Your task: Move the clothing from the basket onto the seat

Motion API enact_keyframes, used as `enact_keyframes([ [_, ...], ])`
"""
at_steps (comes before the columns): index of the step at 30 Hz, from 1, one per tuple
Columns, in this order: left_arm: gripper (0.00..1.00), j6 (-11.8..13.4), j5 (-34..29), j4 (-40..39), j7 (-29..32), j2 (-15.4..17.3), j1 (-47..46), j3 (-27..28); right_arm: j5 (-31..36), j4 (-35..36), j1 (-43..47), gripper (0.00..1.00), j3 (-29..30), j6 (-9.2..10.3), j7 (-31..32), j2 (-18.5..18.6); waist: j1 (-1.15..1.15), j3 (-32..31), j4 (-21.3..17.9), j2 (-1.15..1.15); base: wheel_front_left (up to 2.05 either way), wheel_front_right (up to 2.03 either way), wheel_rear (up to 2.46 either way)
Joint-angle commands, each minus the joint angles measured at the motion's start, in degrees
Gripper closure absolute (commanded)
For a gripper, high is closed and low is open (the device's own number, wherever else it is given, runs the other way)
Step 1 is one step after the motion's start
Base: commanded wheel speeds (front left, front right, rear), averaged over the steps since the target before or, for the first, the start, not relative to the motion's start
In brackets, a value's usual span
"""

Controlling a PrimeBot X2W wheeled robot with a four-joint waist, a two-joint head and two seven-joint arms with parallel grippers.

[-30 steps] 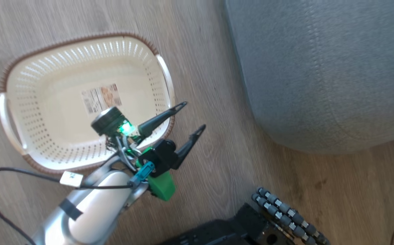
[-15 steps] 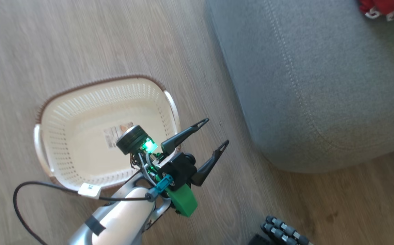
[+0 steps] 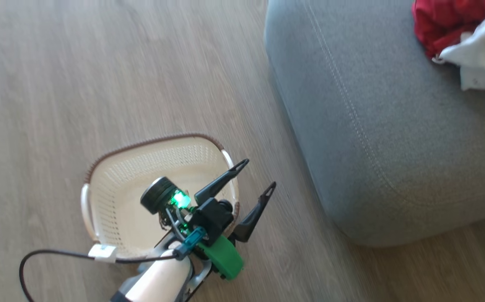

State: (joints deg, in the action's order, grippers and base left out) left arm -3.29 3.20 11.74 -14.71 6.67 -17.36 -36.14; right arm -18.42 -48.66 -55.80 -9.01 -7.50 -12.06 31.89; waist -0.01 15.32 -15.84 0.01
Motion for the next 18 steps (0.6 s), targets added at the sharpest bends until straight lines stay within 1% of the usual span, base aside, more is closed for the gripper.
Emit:
enact_keyframes([
  [1,0.00,0.5,0.3,-2.3,-0.3,-0.9,0.3,2.7,-1.5,3.5,2.3,0.00,-1.2,0.01,-1.1,1.7,0.01,-2.9,1.4,-0.01,0.00,0.00,0.00],
  [4,0.00,0.7,0.4,-2.6,-0.3,-1.3,1.4,3.6,-2.8,6.3,4.0,0.00,-2.4,0.01,-1.8,2.0,0.01,-4.3,2.0,-0.01,0.00,0.00,0.00],
  [7,0.00,0.7,0.3,-2.9,-0.3,-1.7,2.9,4.9,-4.2,11.0,7.0,0.00,-3.9,0.01,-2.4,2.2,0.01,-6.0,3.3,-0.01,0.00,0.00,0.00],
  [11,0.00,1.0,0.0,-3.7,-0.3,-2.1,4.0,6.8,-5.4,17.7,11.2,0.00,-4.5,0.01,-2.8,2.1,0.01,-7.3,5.3,-0.01,0.00,0.00,0.00],
  [12,0.00,1.2,-0.1,-3.8,-0.3,-2.2,4.2,7.4,-5.6,19.5,12.4,0.00,-4.3,0.01,-2.8,1.9,0.01,-7.6,5.8,-0.01,0.00,0.00,0.00],
  [13,0.00,1.7,-0.1,-4.1,-0.3,-2.4,4.6,8.6,-6.1,23.0,14.7,0.00,-3.1,0.01,-2.9,1.1,0.01,-8.0,6.9,-0.01,0.00,0.00,0.00],
  [18,0.00,3.1,-0.4,-4.8,-0.3,-2.7,5.3,11.8,-4.5,31.7,21.7,0.00,0.7,0.01,-2.9,-1.8,0.01,-8.8,9.8,-0.01,0.00,0.00,0.00],
])
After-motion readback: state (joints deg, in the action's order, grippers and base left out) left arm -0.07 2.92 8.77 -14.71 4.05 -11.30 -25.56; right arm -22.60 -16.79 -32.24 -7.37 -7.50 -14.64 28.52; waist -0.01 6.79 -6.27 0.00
